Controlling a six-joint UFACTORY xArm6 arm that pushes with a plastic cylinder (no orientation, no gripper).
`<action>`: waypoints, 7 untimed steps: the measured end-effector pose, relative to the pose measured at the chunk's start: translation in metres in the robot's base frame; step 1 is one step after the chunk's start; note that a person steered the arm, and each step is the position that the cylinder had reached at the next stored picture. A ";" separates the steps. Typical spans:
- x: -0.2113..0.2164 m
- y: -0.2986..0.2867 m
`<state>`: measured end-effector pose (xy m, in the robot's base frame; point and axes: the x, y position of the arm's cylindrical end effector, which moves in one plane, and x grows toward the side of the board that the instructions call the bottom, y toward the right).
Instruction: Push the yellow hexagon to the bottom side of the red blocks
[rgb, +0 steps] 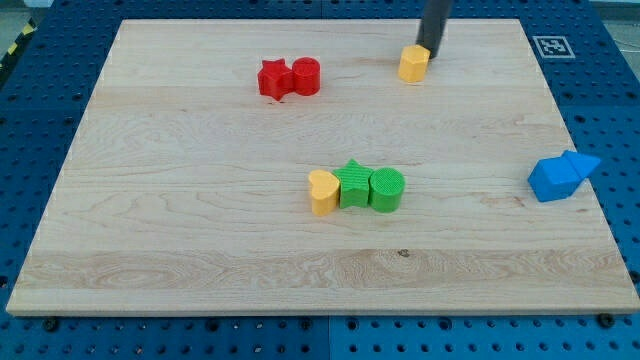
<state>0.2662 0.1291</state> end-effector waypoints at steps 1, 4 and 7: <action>0.024 -0.029; 0.103 -0.003; 0.160 -0.075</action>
